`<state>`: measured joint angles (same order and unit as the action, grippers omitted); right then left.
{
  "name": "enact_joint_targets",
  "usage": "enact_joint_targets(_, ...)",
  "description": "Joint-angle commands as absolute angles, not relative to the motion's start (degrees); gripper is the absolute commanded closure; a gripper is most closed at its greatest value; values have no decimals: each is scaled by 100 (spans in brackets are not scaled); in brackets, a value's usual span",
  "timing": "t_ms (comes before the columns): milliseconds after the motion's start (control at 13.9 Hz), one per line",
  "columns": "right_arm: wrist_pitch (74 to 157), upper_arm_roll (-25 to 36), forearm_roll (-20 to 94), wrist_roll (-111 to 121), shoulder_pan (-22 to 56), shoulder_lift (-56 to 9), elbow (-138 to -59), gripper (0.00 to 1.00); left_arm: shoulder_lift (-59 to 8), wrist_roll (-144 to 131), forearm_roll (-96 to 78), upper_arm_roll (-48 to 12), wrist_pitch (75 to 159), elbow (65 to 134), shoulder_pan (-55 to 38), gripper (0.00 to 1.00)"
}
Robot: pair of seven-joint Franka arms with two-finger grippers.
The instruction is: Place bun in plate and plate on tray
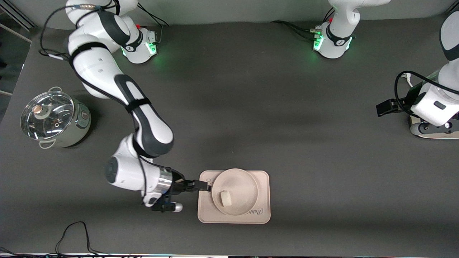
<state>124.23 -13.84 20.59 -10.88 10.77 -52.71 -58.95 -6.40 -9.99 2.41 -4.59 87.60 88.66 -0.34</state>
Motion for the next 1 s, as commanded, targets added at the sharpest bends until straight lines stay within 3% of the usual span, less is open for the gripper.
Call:
enact_joint_targets(0,12112,-846,1837,-1178,967,-3793,-7317,0,-624,-1028,193,-422,8675,8763,-79,0)
enact_joint_targets(287,11902,-169,1416,-537,984,-1746,-9312,0,-615,-1054,185,-431,8622,8771,-79,0)
enact_joint_targets(430,11350,34,1005,-580,993,-883,-9833,0,-615,-1055,185,-431,8675,8771,-70,0)
enact_joint_targets(717,10723,132,387,-772,932,375,-10527,0,-624,-1081,167,-404,8710,8824,-9,0)
enact_joint_targets(932,10714,236,308,-774,835,642,-10749,0,-633,-1072,-9,-360,8719,8886,149,0)
